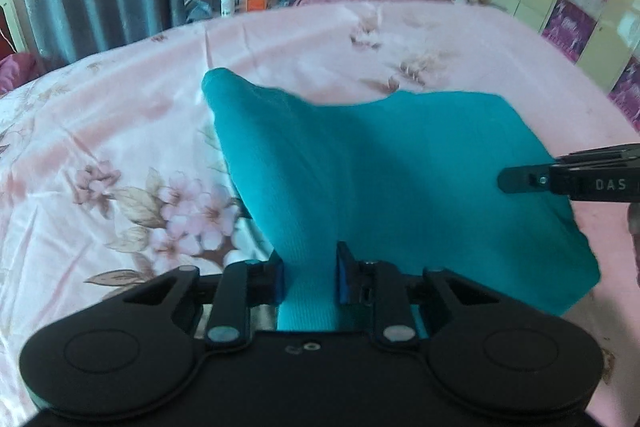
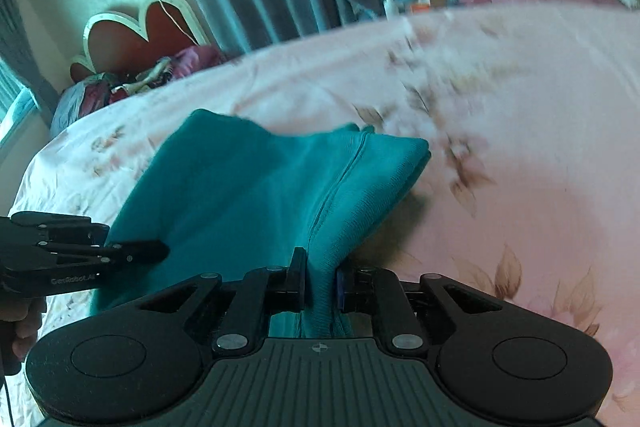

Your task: Fold small clothes

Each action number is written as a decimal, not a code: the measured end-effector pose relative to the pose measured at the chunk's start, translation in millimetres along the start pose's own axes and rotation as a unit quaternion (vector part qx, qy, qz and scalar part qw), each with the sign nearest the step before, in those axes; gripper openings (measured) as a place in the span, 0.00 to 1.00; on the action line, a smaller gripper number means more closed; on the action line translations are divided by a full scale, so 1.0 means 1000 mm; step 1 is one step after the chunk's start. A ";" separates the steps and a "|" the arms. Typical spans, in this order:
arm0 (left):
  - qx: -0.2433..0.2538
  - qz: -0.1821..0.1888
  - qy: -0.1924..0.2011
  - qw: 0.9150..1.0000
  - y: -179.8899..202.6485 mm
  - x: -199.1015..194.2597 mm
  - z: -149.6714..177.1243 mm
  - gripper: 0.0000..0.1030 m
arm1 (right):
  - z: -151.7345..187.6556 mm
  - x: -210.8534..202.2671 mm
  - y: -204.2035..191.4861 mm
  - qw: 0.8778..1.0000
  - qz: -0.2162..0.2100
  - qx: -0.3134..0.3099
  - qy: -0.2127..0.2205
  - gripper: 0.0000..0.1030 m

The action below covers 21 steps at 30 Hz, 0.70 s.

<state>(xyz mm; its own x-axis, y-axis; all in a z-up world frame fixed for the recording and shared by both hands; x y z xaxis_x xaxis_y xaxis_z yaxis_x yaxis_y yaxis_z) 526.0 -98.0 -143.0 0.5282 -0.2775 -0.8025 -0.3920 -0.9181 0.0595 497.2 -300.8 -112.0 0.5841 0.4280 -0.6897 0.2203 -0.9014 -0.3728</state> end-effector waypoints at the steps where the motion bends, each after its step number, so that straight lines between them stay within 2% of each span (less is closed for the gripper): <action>1: 0.008 -0.008 0.006 1.000 -0.007 -0.007 0.000 0.22 | -0.003 0.001 -0.013 1.000 -0.003 -0.004 0.003 0.12; 6: 0.004 -0.031 0.017 0.999 -0.075 -0.051 0.013 0.22 | -0.007 0.026 -0.087 0.999 -0.022 -0.025 0.007 0.12; 15: -0.032 -0.089 -0.004 0.996 -0.206 -0.111 0.081 0.22 | 0.016 0.116 -0.231 0.995 -0.083 -0.045 -0.030 0.12; 17: -0.042 -0.087 -0.012 0.995 -0.228 -0.115 0.097 0.22 | 0.023 0.132 -0.249 0.995 -0.078 -0.049 -0.037 0.12; 19: -0.046 -0.075 -0.023 0.996 -0.243 -0.109 0.111 0.25 | 0.035 0.145 -0.255 0.996 -0.049 -0.061 -0.047 0.12; 21: -0.050 -0.060 -0.031 0.996 -0.253 -0.094 0.125 0.43 | 0.055 0.161 -0.250 0.995 -0.012 -0.069 -0.066 0.12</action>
<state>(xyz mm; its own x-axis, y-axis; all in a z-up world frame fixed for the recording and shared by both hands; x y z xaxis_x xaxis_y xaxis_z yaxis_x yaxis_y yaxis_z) 481.5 196.1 -157.3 0.5190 -0.1483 -0.8418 -0.2501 -0.9681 0.0164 493.2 -2.8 -163.6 0.4720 0.4459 -0.7605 0.3441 -0.8874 -0.3067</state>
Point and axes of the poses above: each gripper's, at about its wrist camera, not at the fingertips, and x roughly the way its jaws point, y to its right, z to its underside, the point moved 7 cm from there along x, roughly the way its jaws point, and after that the axes turned 1 degree about -z, right-handed, at the moved point
